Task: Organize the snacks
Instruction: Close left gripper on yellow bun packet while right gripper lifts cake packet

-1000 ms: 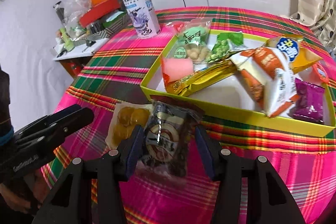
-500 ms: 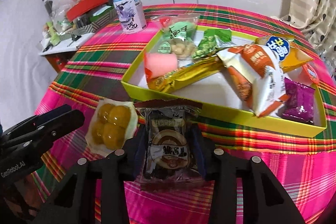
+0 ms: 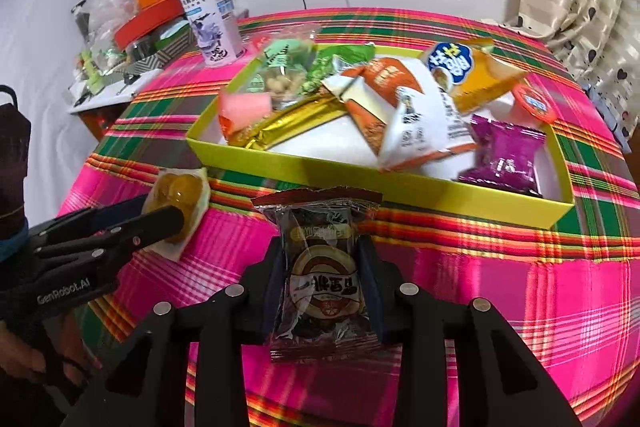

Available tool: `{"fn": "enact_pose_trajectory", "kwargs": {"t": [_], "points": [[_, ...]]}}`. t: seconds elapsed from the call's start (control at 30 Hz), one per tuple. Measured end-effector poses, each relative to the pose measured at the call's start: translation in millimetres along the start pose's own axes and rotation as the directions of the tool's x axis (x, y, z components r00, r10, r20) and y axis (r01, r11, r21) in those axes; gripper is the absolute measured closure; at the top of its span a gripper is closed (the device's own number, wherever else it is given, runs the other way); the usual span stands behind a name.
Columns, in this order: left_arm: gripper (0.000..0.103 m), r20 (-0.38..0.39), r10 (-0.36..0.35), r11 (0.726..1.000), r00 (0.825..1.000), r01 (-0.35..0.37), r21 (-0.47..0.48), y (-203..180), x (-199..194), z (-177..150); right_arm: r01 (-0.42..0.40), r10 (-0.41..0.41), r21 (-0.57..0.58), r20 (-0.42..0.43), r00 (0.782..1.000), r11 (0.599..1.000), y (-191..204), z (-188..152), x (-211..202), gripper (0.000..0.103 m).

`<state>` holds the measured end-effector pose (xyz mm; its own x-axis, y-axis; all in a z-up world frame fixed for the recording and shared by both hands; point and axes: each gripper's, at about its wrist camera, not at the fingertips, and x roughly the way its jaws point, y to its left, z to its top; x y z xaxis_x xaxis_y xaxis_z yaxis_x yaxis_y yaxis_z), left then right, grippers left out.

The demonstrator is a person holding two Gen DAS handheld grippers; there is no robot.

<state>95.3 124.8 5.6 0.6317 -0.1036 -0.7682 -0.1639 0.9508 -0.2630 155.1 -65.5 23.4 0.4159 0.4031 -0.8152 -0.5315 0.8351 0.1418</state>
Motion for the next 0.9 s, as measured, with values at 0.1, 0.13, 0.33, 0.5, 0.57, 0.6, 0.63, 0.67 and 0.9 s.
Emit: {"fn": "enact_pose_trajectory", "kwargs": {"t": [0.1, 0.13, 0.33, 0.5, 0.57, 0.6, 0.63, 0.67, 0.9], "points": [[0.042, 0.007, 0.035, 0.999, 0.999, -0.035, 0.035, -7.0, 3.9, 2.2, -0.005, 0.005, -0.008, -0.003, 1.0, 1.0, -1.3, -0.2, 0.8, 0.066], [0.042, 0.009, 0.045, 0.998, 0.999, -0.045, 0.043, -8.2, 4.5, 2.3, -0.005, 0.005, -0.013, -0.002, 1.0, 1.0, -0.9, -0.5, 0.8, 0.066], [0.053, 0.036, 0.096, 0.991, 0.995, -0.099, 0.088, -14.5, 5.9, -1.5, -0.012, 0.012, -0.03, 0.012, 1.0, 0.999, -0.6, -1.6, -1.7, 0.069], [0.054, 0.034, 0.055, 0.996, 0.998, -0.057, 0.069, -9.6, 2.9, -3.9, -0.009, 0.009, -0.019, 0.019, 1.0, 1.0, -5.9, -3.4, -5.6, 0.071], [0.055, 0.033, 0.038, 0.997, 0.999, -0.04, 0.064, -9.6, 1.4, -6.0, -0.01, 0.01, -0.013, 0.022, 1.0, 1.0, -8.0, -3.9, -7.5, 0.072], [0.055, 0.032, 0.031, 0.998, 0.999, -0.032, 0.061, -9.6, 1.0, -6.2, -0.011, 0.011, -0.01, 0.024, 1.0, 1.0, -9.1, -4.4, -8.8, 0.072], [0.055, 0.032, 0.02, 0.998, 0.999, -0.022, 0.058, -9.9, 0.1, -6.7, -0.01, 0.01, -0.008, 0.025, 1.0, 1.0, -9.8, -4.7, -9.8, 0.072], [0.055, 0.034, 0.015, 0.998, 0.999, -0.017, 0.057, -10.4, -0.7, -6.8, -0.009, 0.009, -0.007, 0.027, 1.0, 1.0, -10.1, -5.0, -10.6, 0.072], [0.055, 0.066, -0.014, 0.997, 0.998, 0.009, 0.075, -19.3, -15.0, -6.0, -0.016, 0.016, 0.003, 0.047, 0.999, 1.0, -14.0, -9.1, -21.2, 0.072]]}}
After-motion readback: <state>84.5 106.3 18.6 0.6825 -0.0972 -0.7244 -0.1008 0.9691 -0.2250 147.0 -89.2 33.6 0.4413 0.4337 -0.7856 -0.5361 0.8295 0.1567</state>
